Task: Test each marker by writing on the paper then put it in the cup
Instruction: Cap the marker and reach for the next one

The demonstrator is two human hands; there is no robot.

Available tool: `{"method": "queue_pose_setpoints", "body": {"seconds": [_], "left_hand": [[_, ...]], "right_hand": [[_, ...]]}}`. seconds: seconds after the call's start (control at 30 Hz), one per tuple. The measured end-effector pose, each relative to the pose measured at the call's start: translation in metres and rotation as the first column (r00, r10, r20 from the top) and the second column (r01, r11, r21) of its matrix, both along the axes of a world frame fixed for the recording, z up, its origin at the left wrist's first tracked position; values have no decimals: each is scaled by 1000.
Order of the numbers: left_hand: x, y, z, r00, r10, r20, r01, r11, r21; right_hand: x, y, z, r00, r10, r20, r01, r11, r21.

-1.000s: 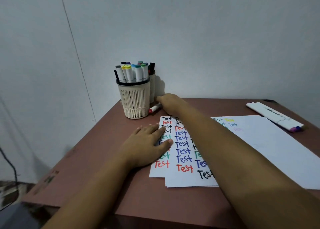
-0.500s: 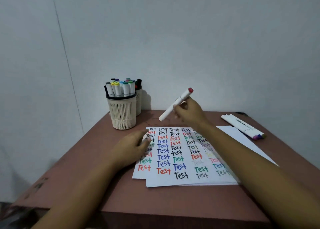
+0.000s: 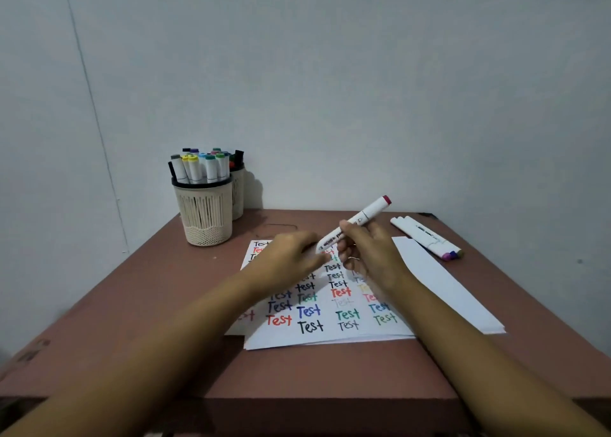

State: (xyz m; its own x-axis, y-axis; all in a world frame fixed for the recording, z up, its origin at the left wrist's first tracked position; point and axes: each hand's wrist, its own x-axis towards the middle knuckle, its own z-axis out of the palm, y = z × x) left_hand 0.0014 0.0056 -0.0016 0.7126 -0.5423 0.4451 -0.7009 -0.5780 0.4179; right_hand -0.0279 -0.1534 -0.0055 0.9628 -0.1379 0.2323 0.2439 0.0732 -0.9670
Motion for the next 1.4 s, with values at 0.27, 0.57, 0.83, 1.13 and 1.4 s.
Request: {"method": "queue_pose_setpoints", "body": {"seconds": [0.27,0.57,0.83,1.13,1.4], "left_hand": [[12,-13,-20,1000,-29,-6,29,998,-59],[15,-7,-22,997,-67,-30,62,989,-137],[15,-7,-21,998,-50,-38,43,983,-179],[10,-5,-14,980,45,-193,-93,963,-251],[21,-1,-15,923,28,-384,-218,860,-461]], "right_hand": [[8,-1,-3,999,-30,14,31,998,-48],[12,-1,-7,998,0,57,5,997,-83],[9,-1,-4,997,-1,76,7,997,-78],[8,-6,5,986,-158,56,145,970,197],[15,-46,9,955,-296,-32,280,857,433]]}}
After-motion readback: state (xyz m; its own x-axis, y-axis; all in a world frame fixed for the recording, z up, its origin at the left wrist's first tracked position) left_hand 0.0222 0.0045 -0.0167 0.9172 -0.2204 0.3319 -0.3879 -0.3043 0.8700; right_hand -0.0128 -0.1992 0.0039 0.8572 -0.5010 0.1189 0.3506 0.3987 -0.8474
